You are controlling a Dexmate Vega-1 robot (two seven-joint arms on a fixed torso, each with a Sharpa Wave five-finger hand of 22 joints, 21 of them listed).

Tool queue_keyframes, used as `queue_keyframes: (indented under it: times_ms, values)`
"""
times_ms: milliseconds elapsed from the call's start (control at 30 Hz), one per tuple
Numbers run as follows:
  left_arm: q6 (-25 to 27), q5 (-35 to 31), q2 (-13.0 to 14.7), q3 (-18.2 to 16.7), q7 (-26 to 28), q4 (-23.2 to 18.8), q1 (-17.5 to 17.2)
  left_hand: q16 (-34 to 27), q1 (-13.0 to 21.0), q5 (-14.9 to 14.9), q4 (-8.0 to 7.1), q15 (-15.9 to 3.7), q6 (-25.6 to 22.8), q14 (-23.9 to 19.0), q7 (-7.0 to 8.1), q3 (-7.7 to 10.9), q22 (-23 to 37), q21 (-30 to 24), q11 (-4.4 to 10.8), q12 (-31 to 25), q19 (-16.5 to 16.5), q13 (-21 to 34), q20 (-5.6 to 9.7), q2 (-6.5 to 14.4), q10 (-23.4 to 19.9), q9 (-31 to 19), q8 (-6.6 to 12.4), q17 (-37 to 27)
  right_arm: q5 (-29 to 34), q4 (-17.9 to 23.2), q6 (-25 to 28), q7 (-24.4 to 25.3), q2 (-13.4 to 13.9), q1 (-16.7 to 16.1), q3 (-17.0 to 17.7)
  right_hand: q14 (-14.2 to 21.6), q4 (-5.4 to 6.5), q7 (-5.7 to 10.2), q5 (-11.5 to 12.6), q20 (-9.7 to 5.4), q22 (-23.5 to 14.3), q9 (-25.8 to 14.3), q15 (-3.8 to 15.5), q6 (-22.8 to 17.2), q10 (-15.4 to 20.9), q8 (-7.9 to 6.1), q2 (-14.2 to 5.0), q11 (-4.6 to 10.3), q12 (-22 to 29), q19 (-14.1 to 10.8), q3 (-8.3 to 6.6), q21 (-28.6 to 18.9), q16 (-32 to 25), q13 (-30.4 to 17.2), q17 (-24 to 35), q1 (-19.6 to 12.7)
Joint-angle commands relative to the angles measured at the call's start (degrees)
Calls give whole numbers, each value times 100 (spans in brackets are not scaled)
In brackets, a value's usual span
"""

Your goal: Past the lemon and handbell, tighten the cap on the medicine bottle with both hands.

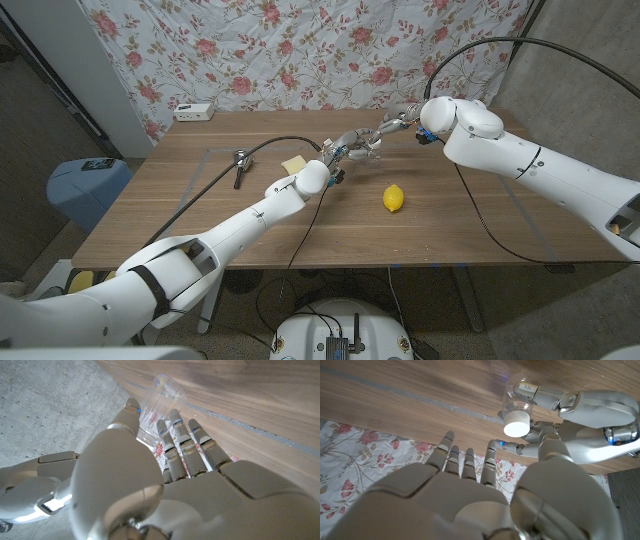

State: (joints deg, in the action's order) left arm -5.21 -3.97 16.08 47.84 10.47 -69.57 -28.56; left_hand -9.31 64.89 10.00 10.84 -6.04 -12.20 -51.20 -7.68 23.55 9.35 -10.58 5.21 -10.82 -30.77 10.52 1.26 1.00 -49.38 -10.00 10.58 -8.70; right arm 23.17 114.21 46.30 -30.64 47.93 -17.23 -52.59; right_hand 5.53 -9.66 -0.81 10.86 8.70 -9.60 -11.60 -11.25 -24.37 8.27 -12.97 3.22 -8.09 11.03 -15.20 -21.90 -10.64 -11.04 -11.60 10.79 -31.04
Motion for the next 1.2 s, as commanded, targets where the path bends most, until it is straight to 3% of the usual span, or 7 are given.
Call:
queue_keyframes:
  times_ms: [33,367,767,1200]
  values:
    - [25,-27,-5,1,26,-11,-11,-31,10,19,-223,-418,-23,-128,-127,295,4,7,285,-34,-9,25,59,57,-340,-9,14,-27,97,-57,0,-54,-50,9,-35,52,-15,-13,20,-15,-19,-39,-18,-95,20,-51,3,4,32,-66,-58,-45,-41,-15,23,-66]
    - [30,-24,-16,7,28,-38,-30,-32,-8,20,-223,-416,-29,-135,-125,330,4,9,241,-32,6,25,85,62,-344,-9,15,-27,174,-16,27,-7,-54,-76,-30,119,-15,-24,-4,-77,-21,-67,42,-240,87,-110,20,35,63,-141,-96,-68,-61,-15,20,-155]
    - [49,-41,5,11,33,-113,-64,-34,-29,20,-225,-412,-26,-147,-113,361,3,11,289,-29,19,25,109,65,-344,-9,12,-28,226,-3,48,70,-84,-159,-13,197,-8,-24,-24,-142,-24,-98,105,-416,179,-181,-8,55,91,-221,-156,-86,-78,-13,17,-268]
    - [60,-50,37,-3,49,-166,-101,-36,-51,19,-227,-407,-29,-159,-72,392,2,9,273,-29,23,25,113,67,-352,-9,13,-29,269,-28,69,95,-134,-167,-32,273,-5,49,-39,-190,-26,-140,160,-719,268,-309,-34,63,105,-309,-222,-99,-87,-12,13,-402]
